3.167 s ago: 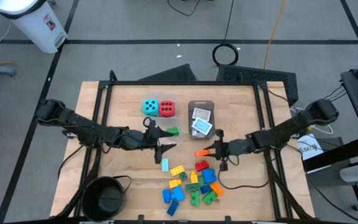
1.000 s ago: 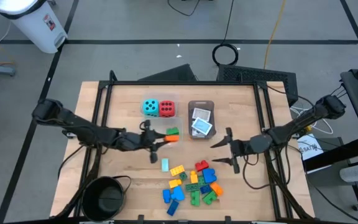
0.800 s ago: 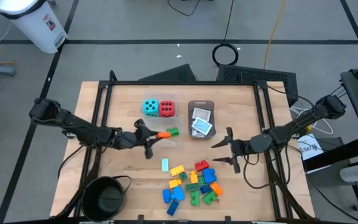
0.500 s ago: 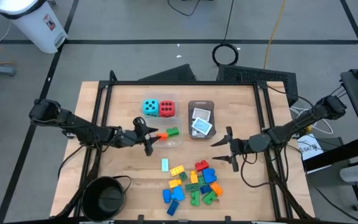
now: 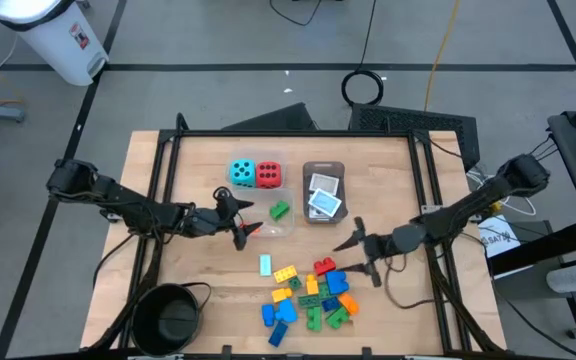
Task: Pick & Place Toys
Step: Put the red game piece into the bottom transparent bin
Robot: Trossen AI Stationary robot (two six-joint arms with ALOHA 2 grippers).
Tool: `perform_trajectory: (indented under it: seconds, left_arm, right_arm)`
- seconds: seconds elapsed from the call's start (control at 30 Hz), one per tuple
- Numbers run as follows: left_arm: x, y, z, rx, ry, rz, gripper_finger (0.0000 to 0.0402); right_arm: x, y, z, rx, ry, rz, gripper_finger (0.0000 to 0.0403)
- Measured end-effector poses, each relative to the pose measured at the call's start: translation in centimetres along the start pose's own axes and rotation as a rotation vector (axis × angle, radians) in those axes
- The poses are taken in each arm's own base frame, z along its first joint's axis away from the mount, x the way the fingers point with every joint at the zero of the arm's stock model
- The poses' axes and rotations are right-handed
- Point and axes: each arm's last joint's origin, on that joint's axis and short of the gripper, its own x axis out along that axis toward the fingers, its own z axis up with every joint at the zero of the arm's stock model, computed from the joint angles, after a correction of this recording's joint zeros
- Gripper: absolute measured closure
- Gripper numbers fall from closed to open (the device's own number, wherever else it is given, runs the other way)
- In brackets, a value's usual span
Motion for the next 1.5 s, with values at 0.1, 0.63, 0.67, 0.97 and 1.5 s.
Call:
perform_trajectory:
  seconds: [0.1,0.63,0.67,0.97,1.5]
  left_arm:
    - [0.0,-0.1,0.2,-0.013,-0.022,-0.009,0.0047]
    - [0.0,-0.1,0.2,-0.015,-0.020,-0.018,0.0046]
    - [0.0,-0.1,0.2,-0.016,-0.020,-0.018,0.0046]
    - [0.0,-0.1,0.2,-0.017,-0.020,-0.018,0.0045]
    - [0.0,-0.1,0.3,-0.062,-0.020,-0.019,0.0045]
  right_arm:
    - [2.5,0.4,-0.3,-0.014,0.159,-0.023,0.0183]
    - [9.4,-1.3,-3.3,-0.002,0.617,-0.089,0.0196]
    - [9.4,-1.5,-3.4,0.004,0.625,-0.096,0.0198]
    - [9.2,-2.4,-3.6,0.000,0.658,-0.131,0.0248]
    - [8.5,-2.3,-2.6,-0.093,0.641,-0.097,0.0361]
